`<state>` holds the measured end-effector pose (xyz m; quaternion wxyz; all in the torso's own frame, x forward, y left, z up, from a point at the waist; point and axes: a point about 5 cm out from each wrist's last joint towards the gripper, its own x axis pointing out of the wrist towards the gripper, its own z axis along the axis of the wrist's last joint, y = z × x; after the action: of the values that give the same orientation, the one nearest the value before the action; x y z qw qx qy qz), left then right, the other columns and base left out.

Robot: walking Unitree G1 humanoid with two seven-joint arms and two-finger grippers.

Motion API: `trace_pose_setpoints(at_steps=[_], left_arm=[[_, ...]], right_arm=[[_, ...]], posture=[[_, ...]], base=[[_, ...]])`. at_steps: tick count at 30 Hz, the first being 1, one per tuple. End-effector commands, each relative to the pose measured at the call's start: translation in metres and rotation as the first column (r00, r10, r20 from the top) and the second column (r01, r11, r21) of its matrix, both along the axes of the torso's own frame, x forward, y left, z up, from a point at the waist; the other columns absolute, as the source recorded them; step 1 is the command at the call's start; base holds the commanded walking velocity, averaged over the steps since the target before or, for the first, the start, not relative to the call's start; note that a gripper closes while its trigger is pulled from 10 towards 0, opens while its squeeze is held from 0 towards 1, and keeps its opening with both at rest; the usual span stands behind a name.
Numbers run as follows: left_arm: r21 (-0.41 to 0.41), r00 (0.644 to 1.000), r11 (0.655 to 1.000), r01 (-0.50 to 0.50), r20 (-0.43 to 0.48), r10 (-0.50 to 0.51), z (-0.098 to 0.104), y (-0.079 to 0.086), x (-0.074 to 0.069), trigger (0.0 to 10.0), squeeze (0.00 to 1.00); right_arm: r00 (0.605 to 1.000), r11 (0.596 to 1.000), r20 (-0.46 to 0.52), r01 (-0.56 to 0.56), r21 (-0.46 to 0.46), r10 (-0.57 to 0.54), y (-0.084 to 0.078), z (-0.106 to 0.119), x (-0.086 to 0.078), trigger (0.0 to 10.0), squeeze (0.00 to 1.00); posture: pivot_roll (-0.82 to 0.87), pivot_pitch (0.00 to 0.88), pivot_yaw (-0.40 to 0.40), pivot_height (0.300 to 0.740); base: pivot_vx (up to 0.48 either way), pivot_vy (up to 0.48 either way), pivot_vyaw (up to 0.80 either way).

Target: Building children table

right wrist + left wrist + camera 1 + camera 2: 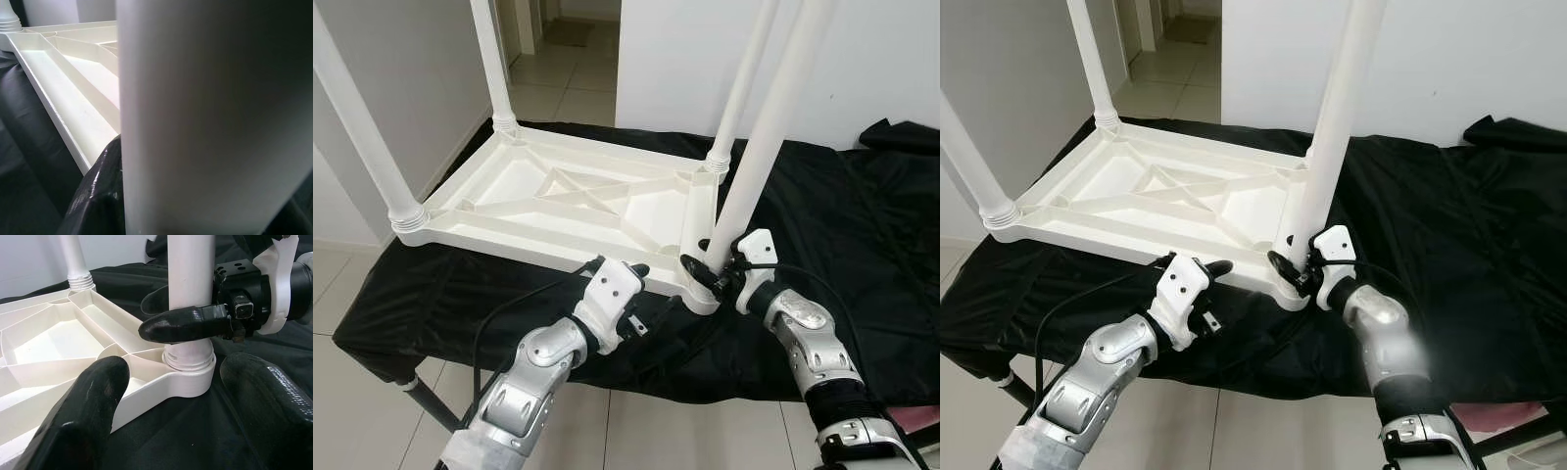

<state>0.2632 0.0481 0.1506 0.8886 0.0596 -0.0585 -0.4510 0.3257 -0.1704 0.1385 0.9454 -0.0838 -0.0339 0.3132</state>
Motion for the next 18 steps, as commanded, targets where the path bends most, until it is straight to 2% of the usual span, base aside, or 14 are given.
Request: trace_pose_setpoints(at_steps=[1, 3, 5, 14, 15, 16, 18], left_arm=[[0.004, 1.000, 1.000, -0.009, -0.001, 0.009, 0.000, 0.001, 0.001, 10.0, 0.00], [0.005, 1.000, 1.000, -0.007, -0.003, 0.007, 0.000, 0.001, 0.000, 10.0, 0.00], [0.006, 1.000, 1.000, -0.004, -0.005, 0.004, -0.001, 0.001, -0.001, 10.0, 0.00], [0.007, 1.000, 1.000, 0.002, -0.007, -0.001, -0.001, 0.000, -0.001, 10.0, 0.00], [0.007, 1.000, 1.000, 0.005, -0.009, -0.005, -0.002, 0.000, -0.001, 10.0, 0.00], [0.007, 1.000, 1.000, 0.005, -0.009, -0.005, -0.002, 0.000, -0.001, 10.0, 0.00], [0.008, 1.000, 1.000, 0.010, -0.012, -0.010, -0.003, -0.001, -0.002, 10.0, 0.00]], right_arm=[[0.999, 1.000, -0.048, 0.005, -0.027, -0.007, 0.004, -0.012, -0.005, 10.0, 0.00], [0.998, 0.999, -0.049, 0.030, -0.018, -0.030, 0.005, -0.012, -0.006, 10.0, 0.00], [0.994, 0.994, -0.033, 0.107, -0.034, -0.108, 0.006, -0.012, -0.007, 10.0, 0.00], [0.978, 0.979, -0.041, 0.203, 0.007, -0.202, 0.012, -0.012, -0.012, 10.0, 0.00], [0.955, 0.955, -0.067, 0.294, 0.048, -0.291, 0.016, -0.013, -0.015, 10.0, 0.00], [0.955, 0.955, -0.067, 0.294, 0.048, -0.291, 0.016, -0.013, -0.015, 10.0, 0.00], [0.893, 0.890, -0.109, 0.447, 0.094, -0.437, 0.018, -0.015, -0.018, 10.0, 0.00]], posture=[[0.03, 0.026, -0.024, 0.740], [0.03, 0.027, -0.023, 0.740], [0.02, 0.028, -0.022, 0.740], [0.02, 0.027, -0.020, 0.740], [0.02, 0.026, -0.020, 0.740], [0.02, 0.026, -0.020, 0.740], [0.02, 0.026, -0.020, 0.740]], base=[[0.000, 0.000, 0.00], [0.000, 0.000, 0.00], [0.000, 0.000, 0.00], [0.000, 0.000, 0.00], [0.000, 0.000, 0.00], [0.000, 0.000, 0.00], [0.000, 0.000, 0.00]])
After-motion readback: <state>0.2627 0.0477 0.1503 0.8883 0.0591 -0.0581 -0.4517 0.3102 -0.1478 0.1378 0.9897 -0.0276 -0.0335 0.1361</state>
